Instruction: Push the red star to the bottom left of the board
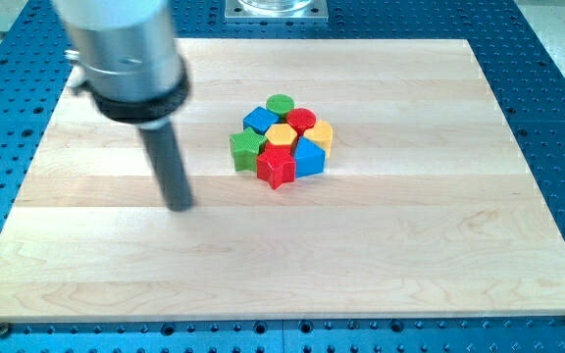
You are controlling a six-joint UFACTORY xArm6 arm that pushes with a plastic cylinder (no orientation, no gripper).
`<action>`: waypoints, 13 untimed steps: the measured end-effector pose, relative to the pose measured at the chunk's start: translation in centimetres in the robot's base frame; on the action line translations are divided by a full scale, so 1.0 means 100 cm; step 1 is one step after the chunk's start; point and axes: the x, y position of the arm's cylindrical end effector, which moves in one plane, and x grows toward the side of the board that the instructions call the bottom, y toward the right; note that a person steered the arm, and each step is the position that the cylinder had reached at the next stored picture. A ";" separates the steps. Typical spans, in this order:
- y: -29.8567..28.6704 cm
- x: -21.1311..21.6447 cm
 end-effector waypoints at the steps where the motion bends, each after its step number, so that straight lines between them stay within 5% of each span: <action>1: 0.052 0.021; 2: 0.076 0.025; 3: 0.106 -0.019; 13: 0.143 -0.123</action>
